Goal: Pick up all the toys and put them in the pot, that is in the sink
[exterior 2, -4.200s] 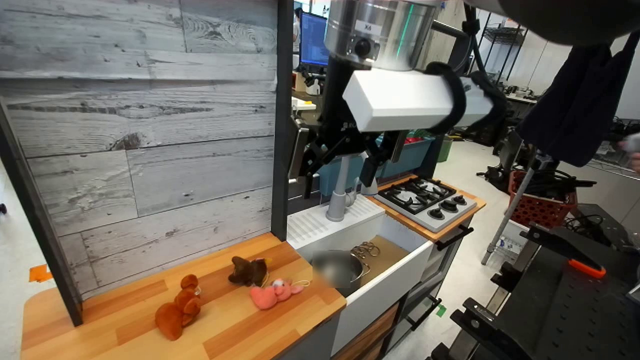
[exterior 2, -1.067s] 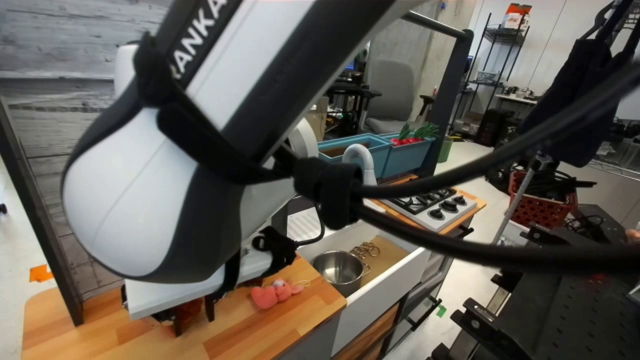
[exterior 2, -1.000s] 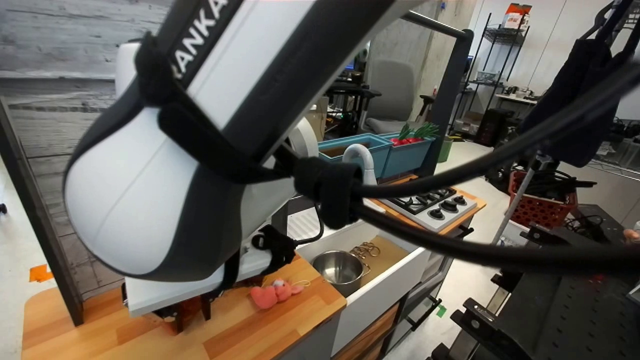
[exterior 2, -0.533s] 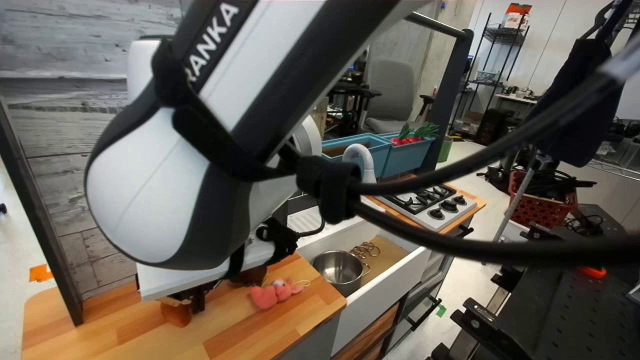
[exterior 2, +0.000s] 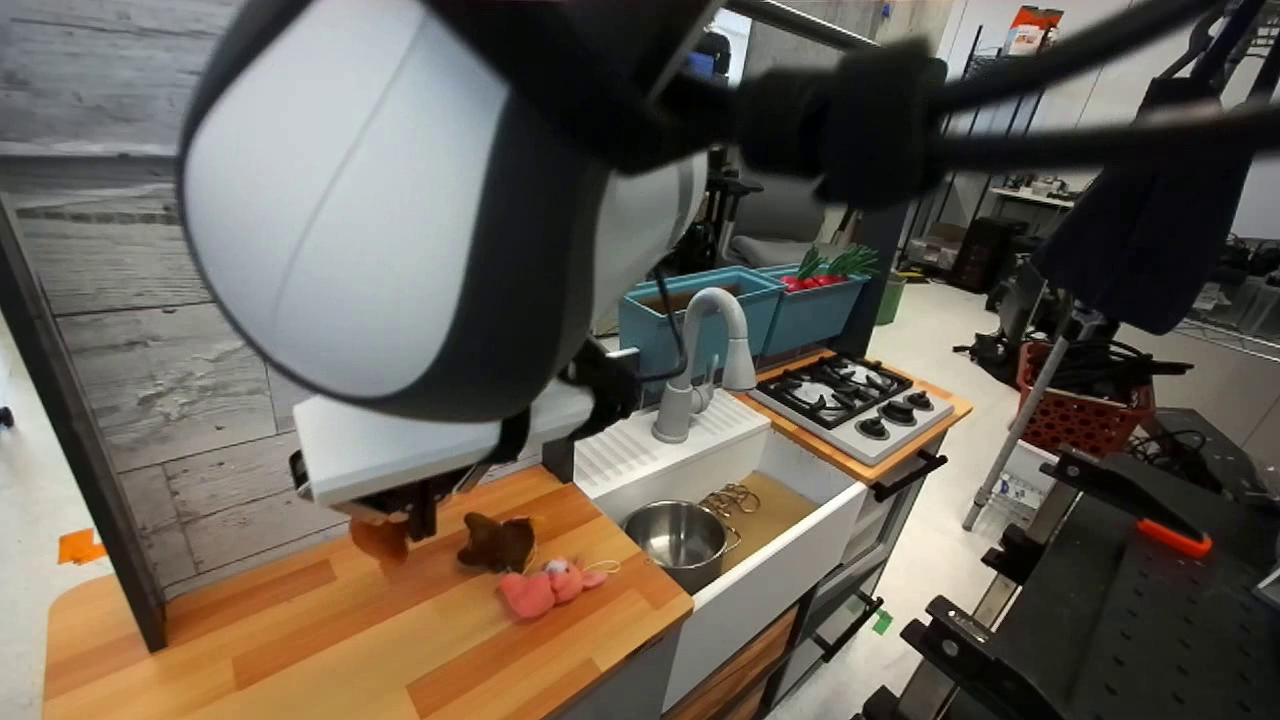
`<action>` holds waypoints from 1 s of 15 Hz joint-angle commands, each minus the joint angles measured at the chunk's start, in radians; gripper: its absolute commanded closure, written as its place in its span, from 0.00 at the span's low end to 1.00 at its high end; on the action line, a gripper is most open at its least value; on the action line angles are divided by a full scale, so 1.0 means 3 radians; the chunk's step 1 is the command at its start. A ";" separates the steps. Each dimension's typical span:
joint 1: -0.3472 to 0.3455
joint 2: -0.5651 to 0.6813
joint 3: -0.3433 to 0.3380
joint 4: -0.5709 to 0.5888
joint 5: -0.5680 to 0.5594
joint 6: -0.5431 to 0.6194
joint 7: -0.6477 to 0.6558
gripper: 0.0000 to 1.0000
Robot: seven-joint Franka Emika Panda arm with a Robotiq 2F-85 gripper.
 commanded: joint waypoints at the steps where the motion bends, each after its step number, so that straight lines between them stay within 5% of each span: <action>1: 0.0194 -0.0586 -0.0419 -0.0802 -0.0095 0.0017 0.0323 0.99; 8: -0.0092 -0.0733 -0.0786 -0.1546 -0.0106 0.0016 0.0656 0.99; 15: -0.0821 -0.0310 -0.0641 -0.1101 0.0083 -0.0174 0.0619 0.99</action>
